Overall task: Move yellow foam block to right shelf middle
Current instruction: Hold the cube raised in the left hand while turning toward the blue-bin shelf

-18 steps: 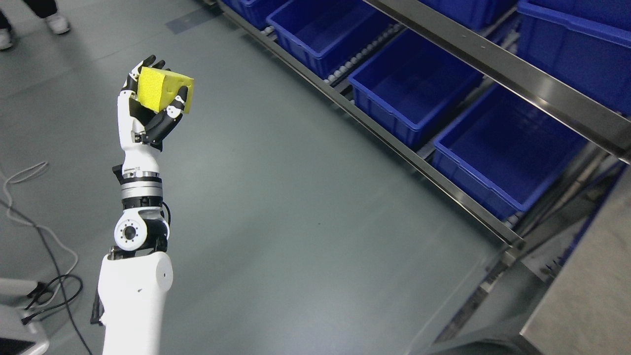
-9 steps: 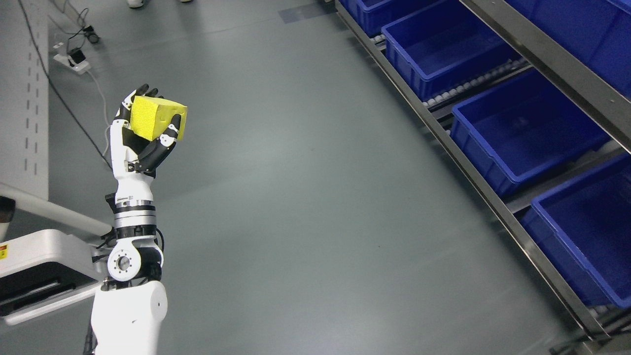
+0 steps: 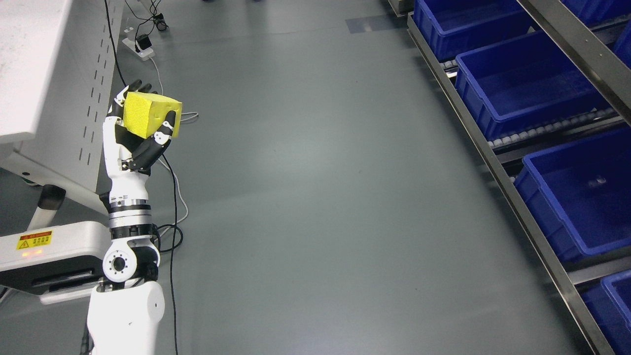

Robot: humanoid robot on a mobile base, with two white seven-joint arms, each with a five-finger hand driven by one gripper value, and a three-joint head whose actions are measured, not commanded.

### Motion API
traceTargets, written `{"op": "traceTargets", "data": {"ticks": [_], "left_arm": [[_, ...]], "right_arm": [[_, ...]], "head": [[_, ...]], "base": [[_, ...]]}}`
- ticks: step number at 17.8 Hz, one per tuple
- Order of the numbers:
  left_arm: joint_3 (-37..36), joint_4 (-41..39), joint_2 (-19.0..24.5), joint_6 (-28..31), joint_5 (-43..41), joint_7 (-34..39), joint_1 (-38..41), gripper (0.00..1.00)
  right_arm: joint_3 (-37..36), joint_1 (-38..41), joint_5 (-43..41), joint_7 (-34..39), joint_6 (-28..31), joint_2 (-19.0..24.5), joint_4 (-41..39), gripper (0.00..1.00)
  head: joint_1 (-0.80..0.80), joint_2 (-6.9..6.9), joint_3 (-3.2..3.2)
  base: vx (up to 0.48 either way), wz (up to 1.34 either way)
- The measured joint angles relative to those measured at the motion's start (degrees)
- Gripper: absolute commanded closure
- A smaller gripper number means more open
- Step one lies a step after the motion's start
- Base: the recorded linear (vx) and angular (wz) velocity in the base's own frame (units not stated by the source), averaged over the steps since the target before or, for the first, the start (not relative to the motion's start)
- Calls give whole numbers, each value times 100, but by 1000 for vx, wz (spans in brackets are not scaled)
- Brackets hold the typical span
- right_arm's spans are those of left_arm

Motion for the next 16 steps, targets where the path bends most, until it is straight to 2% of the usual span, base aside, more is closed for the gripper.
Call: {"op": "traceTargets", "data": {"ticks": [16], "left_arm": [[1, -74, 0, 33, 0, -139, -94, 70]], "right_arm": [[0, 2, -35, 0, 0, 0, 0, 0]], "head": [[0, 0, 0]], "base": [[329, -136]]}}
